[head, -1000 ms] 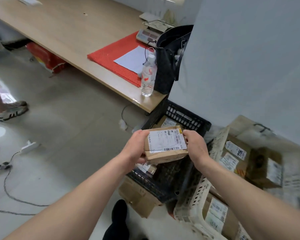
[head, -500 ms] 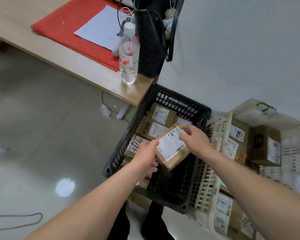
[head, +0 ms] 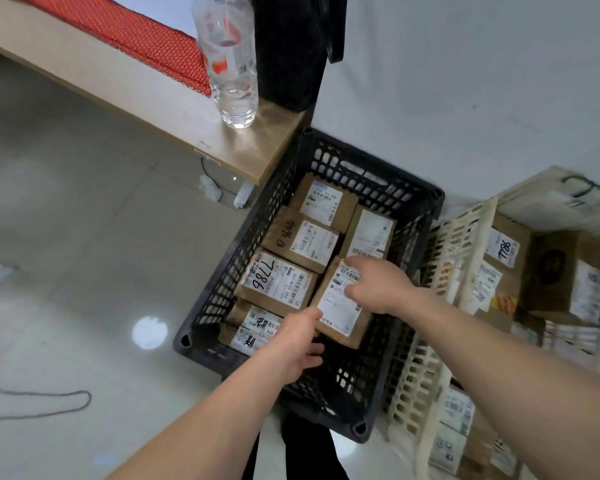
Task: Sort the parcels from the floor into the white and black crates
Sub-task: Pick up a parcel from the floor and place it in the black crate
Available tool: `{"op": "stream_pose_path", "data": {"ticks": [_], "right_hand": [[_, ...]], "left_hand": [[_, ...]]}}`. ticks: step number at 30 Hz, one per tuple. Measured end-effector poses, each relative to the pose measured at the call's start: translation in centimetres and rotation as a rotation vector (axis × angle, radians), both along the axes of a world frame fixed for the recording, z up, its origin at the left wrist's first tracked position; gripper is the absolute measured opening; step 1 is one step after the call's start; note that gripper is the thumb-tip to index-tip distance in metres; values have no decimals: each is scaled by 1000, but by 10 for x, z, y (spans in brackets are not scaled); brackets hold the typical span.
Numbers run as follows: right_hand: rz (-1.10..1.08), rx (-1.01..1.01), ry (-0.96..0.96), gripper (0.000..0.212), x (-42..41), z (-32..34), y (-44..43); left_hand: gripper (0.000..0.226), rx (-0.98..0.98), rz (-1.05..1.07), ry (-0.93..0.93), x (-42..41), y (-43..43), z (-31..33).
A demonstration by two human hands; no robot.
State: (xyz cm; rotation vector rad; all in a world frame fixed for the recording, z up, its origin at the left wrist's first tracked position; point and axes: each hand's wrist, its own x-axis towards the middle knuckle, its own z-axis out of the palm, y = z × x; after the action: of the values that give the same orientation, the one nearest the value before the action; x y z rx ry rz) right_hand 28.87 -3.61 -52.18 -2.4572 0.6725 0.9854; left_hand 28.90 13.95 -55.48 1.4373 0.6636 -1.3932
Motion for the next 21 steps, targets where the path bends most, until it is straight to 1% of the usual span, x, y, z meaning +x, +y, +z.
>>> {"op": "stream_pose_path", "data": {"ticks": [5,9,12,14,16,17,21], "right_hand": [[46,6,23,70,3,-17,-4],[82,17,54,68,6,-33,-7],[132,-1,74,69,4,-46,-6],[137,-11,95,71,2,-53,-4],[137,-4,121,68,-1,-60,-2],[141,-3,132,65,-3,-63,-1],[194,-32,155,61,-7,-67,5]], "left_hand": [[49,-1,71,32,-1,-12,-11],[52,-13,133,107,-3,-18,-22],[50,8,187,116,-4,-22,-31],[41,29,230,101,-7,-27,-33],[17,36,268,103,-9,-31,-33],[10,31,297,110,-9,-34,-32],[19,-50,363,138,-7,-41,-33]]}}
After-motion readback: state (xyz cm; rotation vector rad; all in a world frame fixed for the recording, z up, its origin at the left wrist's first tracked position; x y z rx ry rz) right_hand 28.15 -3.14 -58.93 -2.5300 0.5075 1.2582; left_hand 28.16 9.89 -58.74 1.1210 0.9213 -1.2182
